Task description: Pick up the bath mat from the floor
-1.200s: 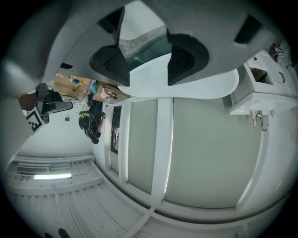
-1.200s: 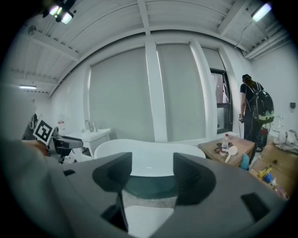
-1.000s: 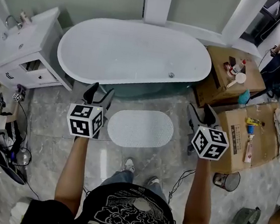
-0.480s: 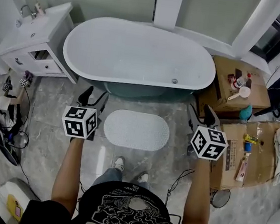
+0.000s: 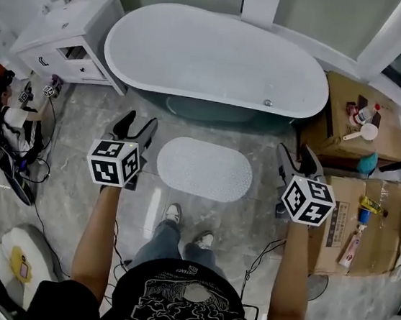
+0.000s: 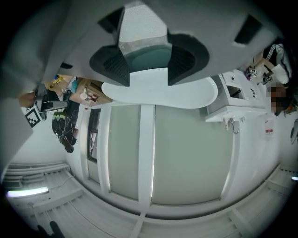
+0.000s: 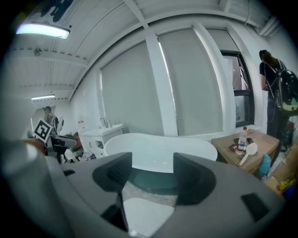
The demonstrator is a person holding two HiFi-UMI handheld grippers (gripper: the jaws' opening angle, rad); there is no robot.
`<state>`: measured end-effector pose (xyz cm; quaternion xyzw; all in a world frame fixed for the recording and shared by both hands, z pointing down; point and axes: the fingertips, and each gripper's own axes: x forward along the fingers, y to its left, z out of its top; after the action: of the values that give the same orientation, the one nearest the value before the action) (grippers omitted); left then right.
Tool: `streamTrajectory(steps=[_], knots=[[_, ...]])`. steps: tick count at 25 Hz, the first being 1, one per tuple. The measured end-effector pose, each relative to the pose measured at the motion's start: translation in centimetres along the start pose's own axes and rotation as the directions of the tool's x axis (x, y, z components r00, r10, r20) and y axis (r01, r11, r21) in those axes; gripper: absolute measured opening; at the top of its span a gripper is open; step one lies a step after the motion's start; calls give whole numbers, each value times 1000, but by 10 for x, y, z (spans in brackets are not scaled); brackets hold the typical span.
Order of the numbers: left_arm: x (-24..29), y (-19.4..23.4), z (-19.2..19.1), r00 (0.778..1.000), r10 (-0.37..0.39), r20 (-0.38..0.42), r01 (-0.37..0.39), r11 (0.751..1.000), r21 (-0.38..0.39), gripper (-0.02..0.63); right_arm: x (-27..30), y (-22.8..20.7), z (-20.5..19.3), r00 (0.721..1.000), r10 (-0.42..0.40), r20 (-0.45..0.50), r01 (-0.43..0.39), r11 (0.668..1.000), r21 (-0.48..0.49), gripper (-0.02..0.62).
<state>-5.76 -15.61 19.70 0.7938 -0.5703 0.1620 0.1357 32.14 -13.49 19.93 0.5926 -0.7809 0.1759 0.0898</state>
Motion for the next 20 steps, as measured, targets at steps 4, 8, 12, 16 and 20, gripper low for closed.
streamTrajectory(steps=[4,8,12,16,20], knots=[[0,-1,-18,999,11,-31,-11,1000,-1,264,7,-8,-18,1000,9,-25,-9,1000,23,275],[7,4,-40,997,4,-73,-4,1000,-4,264,15,-12,-41,998,-6,-68,8,1000,30,275],[33,18,-63,994,-13,-106,13,1000,-3,264,34,-16,-63,995,-18,-97,23,998,50,275],[67,39,-94,988,-36,-149,33,999,-23,276,59,-19,-95,988,-40,-151,46,998,34,287],[100,55,-136,976,-74,-205,64,996,-57,282,82,-22,-134,975,-62,-214,70,997,29,291]])
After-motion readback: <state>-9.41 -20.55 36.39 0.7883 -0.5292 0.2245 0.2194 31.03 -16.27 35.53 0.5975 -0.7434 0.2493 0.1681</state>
